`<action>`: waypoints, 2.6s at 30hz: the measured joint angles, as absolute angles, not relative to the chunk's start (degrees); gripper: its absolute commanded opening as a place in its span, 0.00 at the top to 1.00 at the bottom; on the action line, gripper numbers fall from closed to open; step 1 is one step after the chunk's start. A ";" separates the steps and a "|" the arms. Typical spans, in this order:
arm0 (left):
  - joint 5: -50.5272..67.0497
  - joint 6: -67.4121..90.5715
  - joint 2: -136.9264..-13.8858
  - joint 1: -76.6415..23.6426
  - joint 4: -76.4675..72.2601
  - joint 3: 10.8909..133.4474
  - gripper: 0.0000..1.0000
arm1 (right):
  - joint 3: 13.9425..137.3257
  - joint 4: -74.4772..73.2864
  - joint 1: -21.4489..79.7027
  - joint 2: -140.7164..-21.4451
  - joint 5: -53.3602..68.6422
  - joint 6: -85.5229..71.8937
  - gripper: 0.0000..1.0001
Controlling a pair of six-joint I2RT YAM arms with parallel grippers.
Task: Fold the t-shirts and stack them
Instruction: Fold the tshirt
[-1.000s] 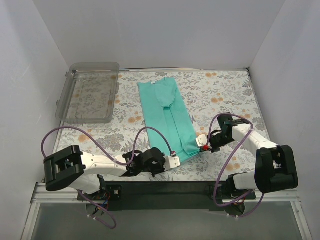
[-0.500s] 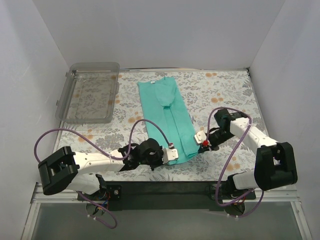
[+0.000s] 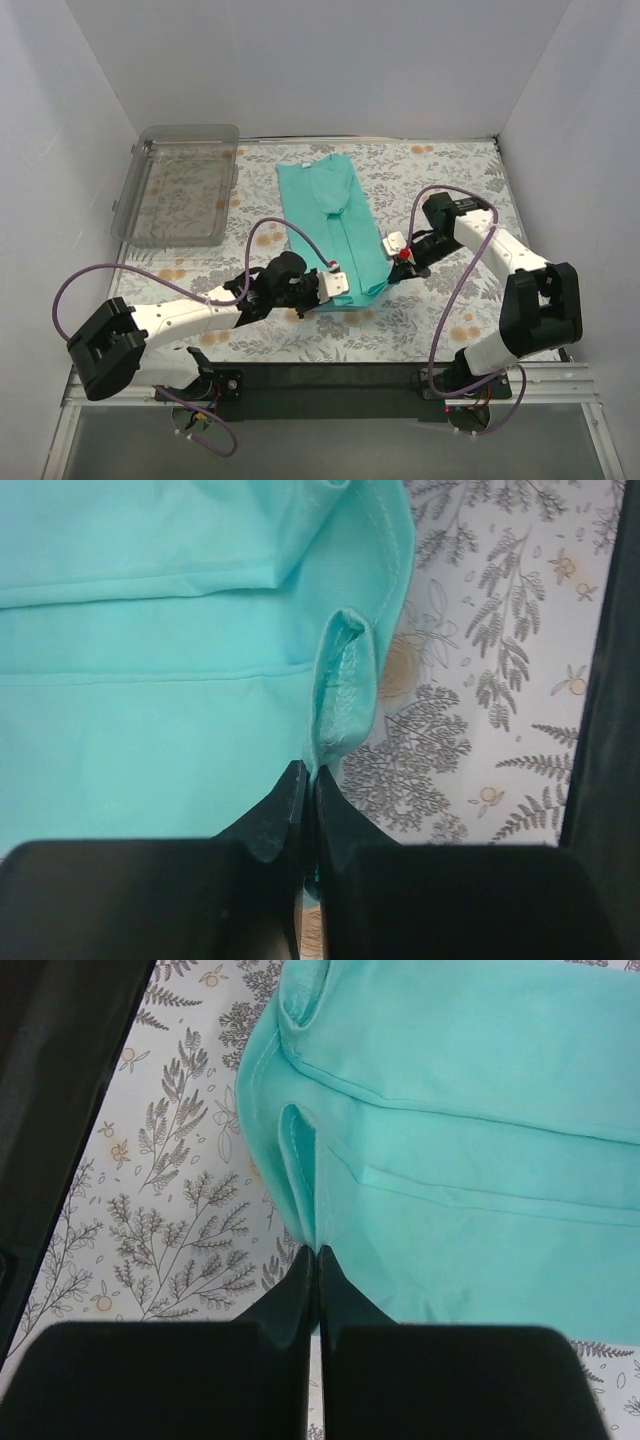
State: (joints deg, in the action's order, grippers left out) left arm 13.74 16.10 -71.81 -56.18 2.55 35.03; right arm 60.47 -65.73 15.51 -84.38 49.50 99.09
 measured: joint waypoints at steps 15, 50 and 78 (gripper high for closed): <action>20.51 10.07 -82.41 -40.27 1.67 44.21 1.00 | 84.23 -65.89 15.51 -104.40 49.04 88.92 0.99; 22.37 8.75 -99.31 -25.15 -5.43 60.31 1.00 | 117.38 -58.22 15.53 -128.01 46.59 66.17 0.99; 19.99 9.06 -107.59 -23.22 -6.59 64.45 1.00 | 117.97 -44.53 16.16 -131.52 40.73 51.40 0.99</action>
State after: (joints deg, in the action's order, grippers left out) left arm 19.99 9.06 -107.59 -23.22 -6.59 64.45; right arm 117.97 -44.53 16.16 -131.52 40.73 51.40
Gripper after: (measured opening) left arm 0.050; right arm 0.021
